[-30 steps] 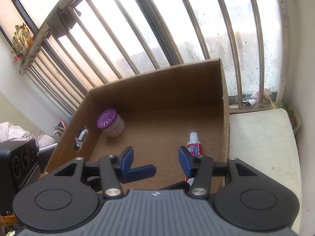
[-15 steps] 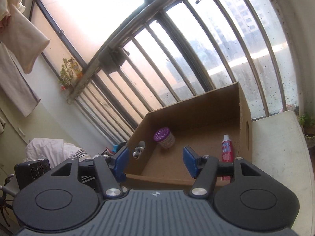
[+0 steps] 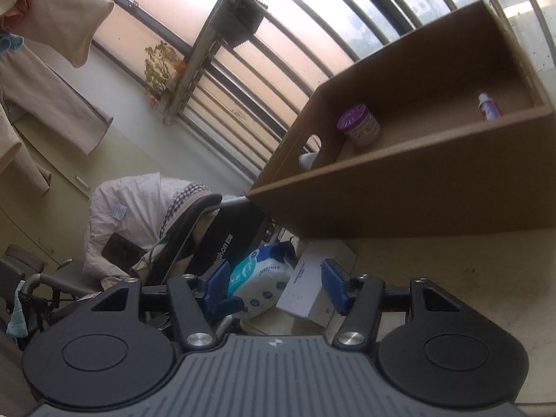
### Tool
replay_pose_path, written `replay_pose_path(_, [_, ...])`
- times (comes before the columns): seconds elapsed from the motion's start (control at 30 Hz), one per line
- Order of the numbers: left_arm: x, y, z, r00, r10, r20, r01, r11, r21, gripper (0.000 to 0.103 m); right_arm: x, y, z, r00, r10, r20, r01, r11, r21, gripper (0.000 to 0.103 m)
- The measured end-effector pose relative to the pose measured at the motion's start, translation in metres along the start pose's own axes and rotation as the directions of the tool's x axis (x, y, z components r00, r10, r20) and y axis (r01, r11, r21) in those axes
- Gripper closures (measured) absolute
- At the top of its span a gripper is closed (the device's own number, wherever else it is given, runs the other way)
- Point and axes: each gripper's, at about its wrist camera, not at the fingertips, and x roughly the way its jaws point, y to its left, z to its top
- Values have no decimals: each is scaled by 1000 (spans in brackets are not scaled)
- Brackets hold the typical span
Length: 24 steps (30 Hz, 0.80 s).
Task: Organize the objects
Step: 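Move the right gripper back toward the white box on the table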
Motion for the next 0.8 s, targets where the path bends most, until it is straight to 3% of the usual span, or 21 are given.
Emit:
replay_pose_path(0.27, [28, 6, -20, 999, 39, -14, -38, 997, 63, 0, 52, -20, -24, 994, -32, -102, 40, 996, 78, 55])
replay_pose_path(0.5, [40, 14, -17, 1000, -14, 2, 14, 999, 47, 0, 72, -27, -18, 988, -54, -145, 69, 993, 99, 54])
replay_pose_path(0.7, [46, 12, -18, 1000, 0, 4, 0, 999, 46, 0, 84, -37, -22, 979, -31, -202, 61, 988, 142, 54])
replay_pose_path(0.8, [44, 12, -19, 999, -44, -4, 44, 998, 47, 0, 85, -41, -22, 978, -23, -209, 56, 987, 152, 53])
